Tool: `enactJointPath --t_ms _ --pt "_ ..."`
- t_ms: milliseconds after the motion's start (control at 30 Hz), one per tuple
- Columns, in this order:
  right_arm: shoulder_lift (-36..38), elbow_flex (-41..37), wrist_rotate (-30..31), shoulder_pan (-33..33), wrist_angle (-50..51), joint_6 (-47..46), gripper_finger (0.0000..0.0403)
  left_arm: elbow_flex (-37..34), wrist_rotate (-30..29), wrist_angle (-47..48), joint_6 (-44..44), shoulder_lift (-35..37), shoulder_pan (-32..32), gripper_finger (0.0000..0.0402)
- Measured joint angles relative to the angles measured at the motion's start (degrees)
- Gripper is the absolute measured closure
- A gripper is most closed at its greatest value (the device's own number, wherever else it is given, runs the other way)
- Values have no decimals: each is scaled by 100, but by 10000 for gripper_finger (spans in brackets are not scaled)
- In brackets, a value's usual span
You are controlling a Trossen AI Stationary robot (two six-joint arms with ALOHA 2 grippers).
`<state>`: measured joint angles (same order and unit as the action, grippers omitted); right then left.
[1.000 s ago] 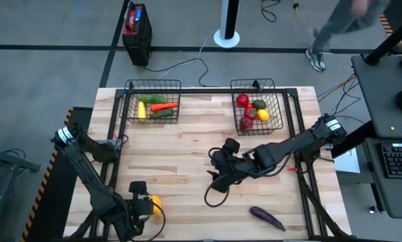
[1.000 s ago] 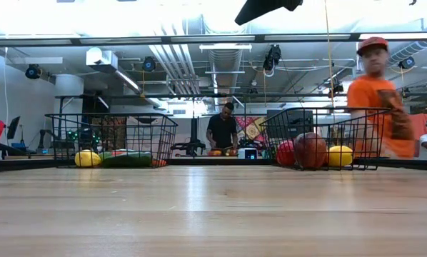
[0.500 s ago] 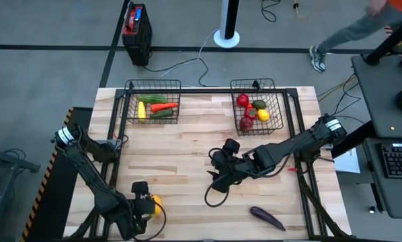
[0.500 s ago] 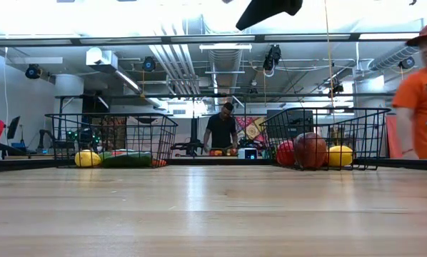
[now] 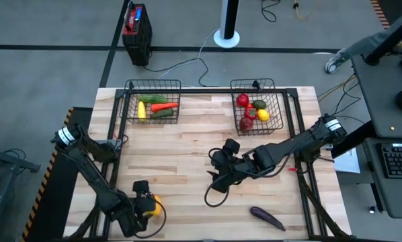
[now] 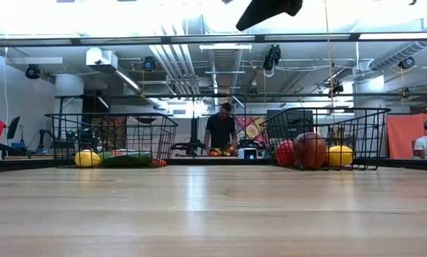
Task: Sort produce into baskets
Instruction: Put the yellow bell pepper into the left black wire basket
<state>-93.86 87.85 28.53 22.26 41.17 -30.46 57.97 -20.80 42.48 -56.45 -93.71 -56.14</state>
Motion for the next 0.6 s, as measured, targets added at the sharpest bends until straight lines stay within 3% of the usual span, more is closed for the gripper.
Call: enactJointPath --t_ms 267,600 --pt "0 0 2 0 -7 -30 97 -143 -273 -212 -3 0 9 49" --pt "0 0 2 -2 -4 -109 92 -142 -275 -144 88 7 9 109"
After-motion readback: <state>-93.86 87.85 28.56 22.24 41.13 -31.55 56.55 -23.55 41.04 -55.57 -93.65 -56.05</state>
